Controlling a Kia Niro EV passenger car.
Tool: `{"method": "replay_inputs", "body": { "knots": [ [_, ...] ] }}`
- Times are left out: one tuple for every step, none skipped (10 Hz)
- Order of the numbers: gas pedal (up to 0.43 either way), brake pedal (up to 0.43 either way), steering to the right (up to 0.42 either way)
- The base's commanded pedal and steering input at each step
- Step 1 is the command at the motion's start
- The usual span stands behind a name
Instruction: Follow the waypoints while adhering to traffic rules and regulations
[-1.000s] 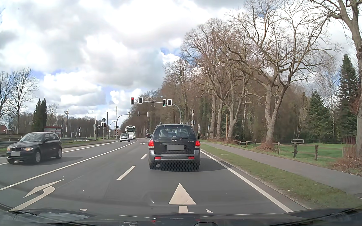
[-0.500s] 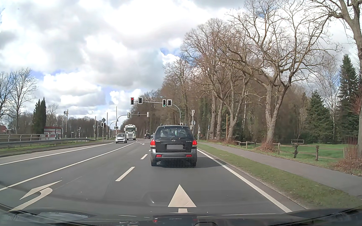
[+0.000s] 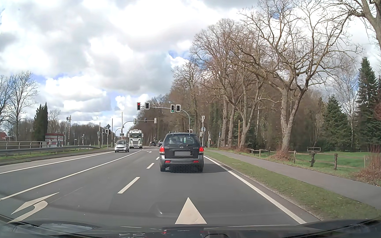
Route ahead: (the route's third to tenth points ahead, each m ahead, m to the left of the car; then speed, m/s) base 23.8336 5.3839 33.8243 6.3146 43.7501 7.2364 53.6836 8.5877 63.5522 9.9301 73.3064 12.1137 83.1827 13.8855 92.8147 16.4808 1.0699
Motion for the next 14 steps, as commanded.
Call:
{"method": "replay_inputs", "body": {
  "knots": [
    [0.240, 0.000, 0.005],
    [0.248, 0.000, 0.005],
    [0.260, 0.000, 0.005],
    [0.268, 0.000, 0.005],
    [0.268, 0.000, 0.005],
    [0.280, 0.000, 0.005],
    [0.299, 0.000, 0.005],
    [0.311, 0.000, 0.004],
    [0.311, 0.000, 0.001],
    [0.311, 0.000, -0.003],
    [0.311, 0.000, -0.006],
    [0.311, 0.000, -0.008],
    [0.311, 0.000, -0.008],
    [0.311, 0.000, -0.008]
  ]
}}
